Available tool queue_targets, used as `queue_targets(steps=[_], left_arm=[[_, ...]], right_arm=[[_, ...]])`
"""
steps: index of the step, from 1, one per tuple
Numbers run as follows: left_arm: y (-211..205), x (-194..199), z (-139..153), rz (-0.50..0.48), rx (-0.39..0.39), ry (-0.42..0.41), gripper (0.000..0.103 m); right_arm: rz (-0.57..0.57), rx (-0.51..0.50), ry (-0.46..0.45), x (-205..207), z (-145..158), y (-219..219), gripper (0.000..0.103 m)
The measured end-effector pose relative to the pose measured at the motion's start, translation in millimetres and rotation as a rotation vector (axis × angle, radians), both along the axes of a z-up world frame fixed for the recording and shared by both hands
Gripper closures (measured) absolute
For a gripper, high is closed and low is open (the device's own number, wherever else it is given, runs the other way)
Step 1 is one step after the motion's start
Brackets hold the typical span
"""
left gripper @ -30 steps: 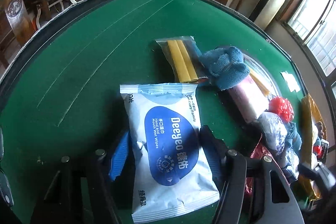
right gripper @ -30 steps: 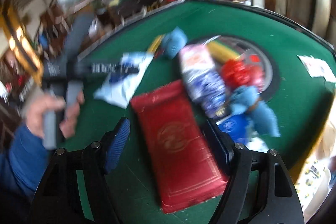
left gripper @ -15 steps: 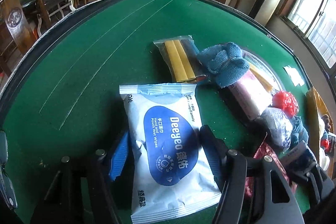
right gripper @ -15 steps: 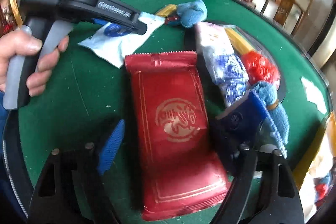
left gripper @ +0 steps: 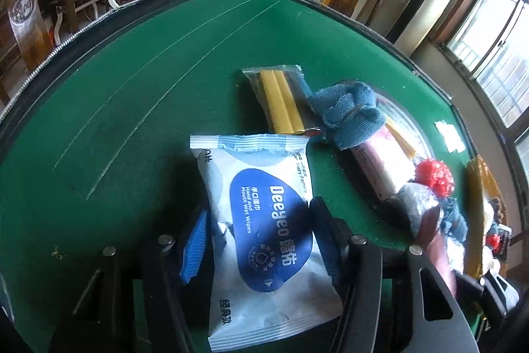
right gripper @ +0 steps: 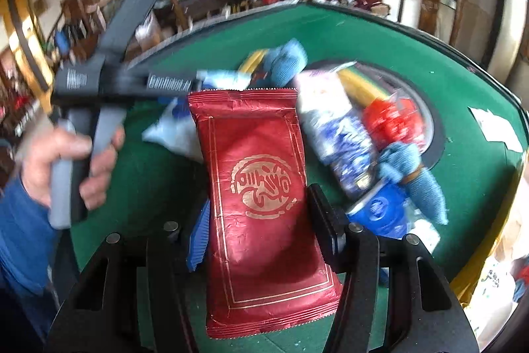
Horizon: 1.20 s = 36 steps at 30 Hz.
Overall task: Organize soft objects
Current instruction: 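Grasp the red packet with the right gripper, then carry the wipes pack and red packet into the box and open both grippers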
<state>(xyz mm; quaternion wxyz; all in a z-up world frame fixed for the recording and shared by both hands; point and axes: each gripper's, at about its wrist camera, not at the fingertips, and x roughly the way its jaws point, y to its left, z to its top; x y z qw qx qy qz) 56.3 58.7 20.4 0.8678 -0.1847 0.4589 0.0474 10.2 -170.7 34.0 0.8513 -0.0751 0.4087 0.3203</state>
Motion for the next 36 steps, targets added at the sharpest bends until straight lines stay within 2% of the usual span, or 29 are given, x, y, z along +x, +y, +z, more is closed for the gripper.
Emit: queue_targets(steps=[5, 10, 12, 15, 21, 26, 29, 36], left_arm=[[-4, 0, 0, -0.022, -0.029, -0.013, 0.045], [-20, 2, 2, -0.073, 0.037, 0.0, 0.044], [-25, 2, 2, -0.086, 0.049, -0.001, 0.04], [-36, 4, 3, -0.108, 0.125, 0.002, 0.033], [-56, 6, -3, -0.156, 0.262, 0.026, 0.032], [-52, 2, 0, -0.148, 0.243, 0.011, 0.04], [-50, 1, 4, -0.135, 0.221, -0.017, 0.04], [-50, -8, 20, -0.144, 0.154, -0.131, 0.04]], right_arm=[[-0.105, 0.074, 0.01, 9, 7, -22, 0.048], [-0.134, 0.084, 0.01, 14, 6, -26, 0.048], [-0.134, 0.088, 0.011, 14, 7, -25, 0.048], [-0.132, 0.08, 0.007, 14, 7, -24, 0.048], [-0.137, 0.068, -0.002, 12, 8, -25, 0.048], [-0.145, 0.072, -0.012, 10, 10, -26, 0.048], [-0.153, 0.084, -0.02, 9, 12, -29, 0.048], [-0.196, 0.118, -0.035, 12, 18, -39, 0.048]])
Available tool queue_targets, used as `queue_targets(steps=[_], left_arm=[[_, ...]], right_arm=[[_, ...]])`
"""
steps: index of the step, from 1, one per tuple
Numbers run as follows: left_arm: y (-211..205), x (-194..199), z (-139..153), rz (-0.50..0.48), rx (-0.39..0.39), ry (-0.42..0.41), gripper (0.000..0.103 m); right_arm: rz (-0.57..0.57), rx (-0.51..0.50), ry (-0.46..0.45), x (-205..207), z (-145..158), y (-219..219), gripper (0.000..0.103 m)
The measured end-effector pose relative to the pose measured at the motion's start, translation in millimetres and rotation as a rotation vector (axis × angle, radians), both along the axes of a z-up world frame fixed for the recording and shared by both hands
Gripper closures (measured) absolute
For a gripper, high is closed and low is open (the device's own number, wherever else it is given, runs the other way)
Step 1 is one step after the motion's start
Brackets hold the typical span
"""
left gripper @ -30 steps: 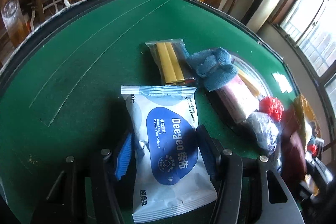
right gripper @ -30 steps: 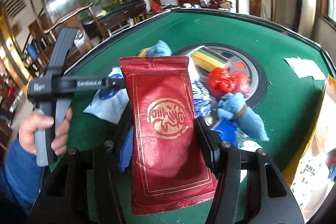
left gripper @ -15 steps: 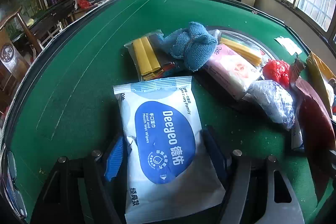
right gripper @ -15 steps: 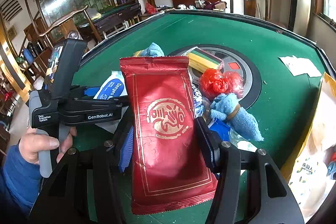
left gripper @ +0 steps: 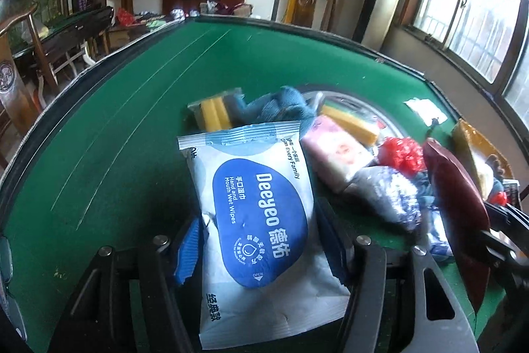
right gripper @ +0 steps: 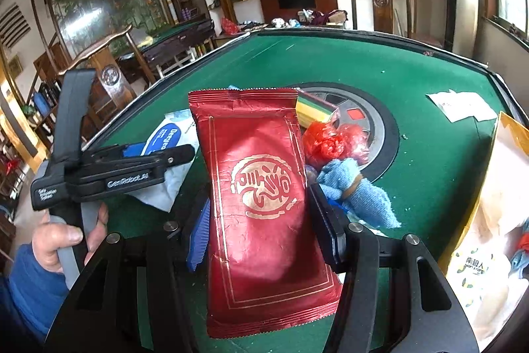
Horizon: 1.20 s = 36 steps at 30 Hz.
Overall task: Organize soft objects
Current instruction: 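Carry the wipes pack and red packet into the box and open both grippers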
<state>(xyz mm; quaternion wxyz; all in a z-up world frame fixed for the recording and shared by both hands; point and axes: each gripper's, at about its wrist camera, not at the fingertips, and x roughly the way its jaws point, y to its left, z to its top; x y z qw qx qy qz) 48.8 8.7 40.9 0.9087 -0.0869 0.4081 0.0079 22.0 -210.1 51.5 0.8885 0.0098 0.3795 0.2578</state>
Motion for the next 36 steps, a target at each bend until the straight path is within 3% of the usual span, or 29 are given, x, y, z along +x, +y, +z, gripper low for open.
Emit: queue_targets(steps=[7, 15, 25, 28, 33, 36], left_arm=[[-9, -9, 6, -0.05, -0.03, -0.045, 0.04], [-45, -11, 30, -0.153, -0.049, -0.081, 0.039], [-160, 2, 62, -0.407, -0.141, -0.06, 0.039], [-203, 1, 67, -0.491, -0.161, -0.056, 0.039], [-266, 3, 57, -0.588, -0.158, -0.021, 0.039], [-286, 6, 45, -0.618, -0.156, 0.01, 0.039]], right_arm=[[-0.114, 0.062, -0.004, 8, 7, -30, 0.048], [-0.324, 0.15, -0.003, 17, 21, -97, 0.048], [-0.631, 0.227, 0.026, 15, 34, -197, 0.048], [-0.73, 0.177, 0.046, 18, 31, -227, 0.048], [-0.849, 0.145, 0.098, 25, 19, -267, 0.048], [-0.84, 0.195, 0.131, 31, 12, -280, 0.048]])
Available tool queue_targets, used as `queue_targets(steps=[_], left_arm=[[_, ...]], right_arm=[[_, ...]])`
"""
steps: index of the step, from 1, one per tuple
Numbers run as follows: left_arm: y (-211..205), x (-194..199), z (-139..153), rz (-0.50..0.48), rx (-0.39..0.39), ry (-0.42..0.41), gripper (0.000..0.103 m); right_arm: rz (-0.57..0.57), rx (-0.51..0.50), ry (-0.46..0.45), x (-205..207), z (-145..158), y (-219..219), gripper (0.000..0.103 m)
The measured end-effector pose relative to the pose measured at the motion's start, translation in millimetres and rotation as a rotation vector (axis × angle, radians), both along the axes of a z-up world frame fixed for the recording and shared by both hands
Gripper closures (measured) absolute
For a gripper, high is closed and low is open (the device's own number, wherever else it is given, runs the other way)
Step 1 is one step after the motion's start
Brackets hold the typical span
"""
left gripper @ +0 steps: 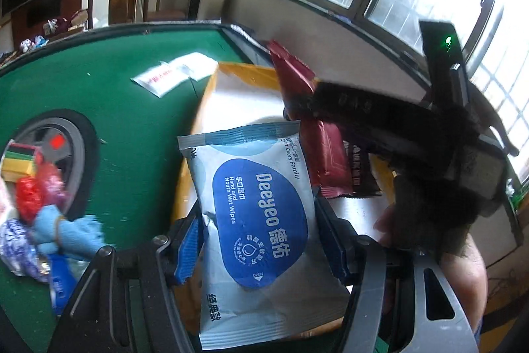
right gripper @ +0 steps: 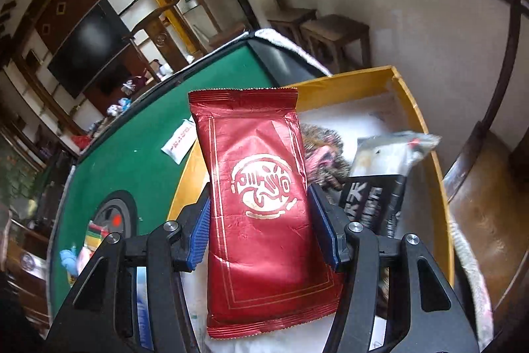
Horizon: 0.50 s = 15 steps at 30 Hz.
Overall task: Organize soft objects
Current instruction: 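Carry the wipes pack and red packet into the box and open both grippers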
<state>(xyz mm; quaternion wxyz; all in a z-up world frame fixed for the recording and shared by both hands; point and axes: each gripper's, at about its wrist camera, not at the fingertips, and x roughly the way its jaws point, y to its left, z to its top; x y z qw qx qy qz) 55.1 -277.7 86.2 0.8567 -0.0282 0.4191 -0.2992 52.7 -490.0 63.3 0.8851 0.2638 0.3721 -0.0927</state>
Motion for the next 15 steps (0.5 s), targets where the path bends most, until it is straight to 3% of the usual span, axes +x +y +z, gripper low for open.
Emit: queue_targets(steps=[2, 6, 15], left_arm=[[-10, 3, -8, -0.003, 0.017, 0.014, 0.039], [-11, 8, -20, 0.001, 0.04, 0.026, 0.039], [-13, 11, -30, -0.014, 0.02, 0.039, 0.039]], right_arm=[[0.018, 0.039, -0.002, 3, -3, -1, 0.048], [0.018, 0.023, 0.009, 5, -5, 0, 0.048], [0.013, 0.015, 0.011, 12, -11, 14, 0.045]])
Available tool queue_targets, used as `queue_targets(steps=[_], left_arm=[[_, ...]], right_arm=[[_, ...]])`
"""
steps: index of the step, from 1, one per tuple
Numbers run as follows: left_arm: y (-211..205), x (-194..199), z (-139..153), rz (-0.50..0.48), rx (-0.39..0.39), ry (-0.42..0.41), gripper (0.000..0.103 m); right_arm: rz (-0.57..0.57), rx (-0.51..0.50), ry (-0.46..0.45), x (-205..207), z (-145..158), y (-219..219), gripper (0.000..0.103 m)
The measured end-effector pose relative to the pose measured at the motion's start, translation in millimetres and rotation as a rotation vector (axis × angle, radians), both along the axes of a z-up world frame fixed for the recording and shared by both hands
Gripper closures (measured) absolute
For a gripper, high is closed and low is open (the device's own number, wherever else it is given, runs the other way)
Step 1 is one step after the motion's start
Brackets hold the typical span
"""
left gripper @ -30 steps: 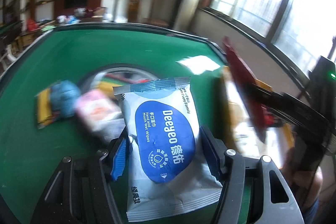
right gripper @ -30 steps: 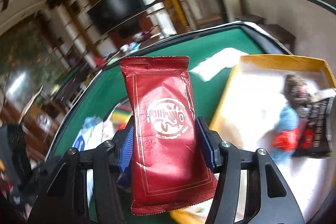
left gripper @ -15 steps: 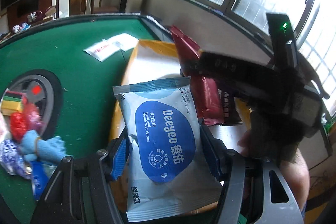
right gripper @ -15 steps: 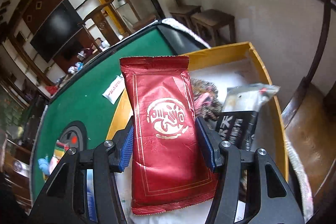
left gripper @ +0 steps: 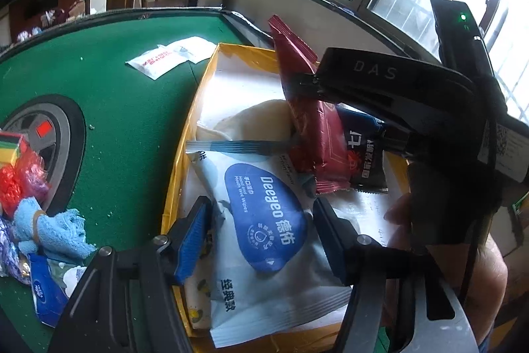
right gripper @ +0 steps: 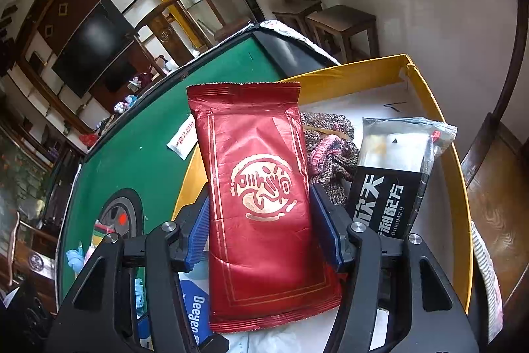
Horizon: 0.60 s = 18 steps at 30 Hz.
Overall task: Organize soft objects
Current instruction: 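Carry the wipes pack and red packet into the box and open both grippers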
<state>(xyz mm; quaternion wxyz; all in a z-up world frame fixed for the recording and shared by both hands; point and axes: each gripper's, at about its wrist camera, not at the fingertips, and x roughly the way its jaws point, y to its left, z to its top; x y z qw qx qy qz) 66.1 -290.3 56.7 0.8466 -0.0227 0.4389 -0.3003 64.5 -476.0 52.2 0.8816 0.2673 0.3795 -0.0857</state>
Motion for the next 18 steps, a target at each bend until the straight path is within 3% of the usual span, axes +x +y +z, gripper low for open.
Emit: queue_targets(steps=[5, 18], left_arm=[[6, -1, 2, -0.003, -0.042, 0.029, 0.039], [17, -19, 23, -0.02, -0.081, -0.02, 0.039]], right_arm=[[0.008, 0.012, -0.036, -1, 4, 1, 0.041], [0.016, 0.052, -0.175, -19, 25, 5, 0.041]])
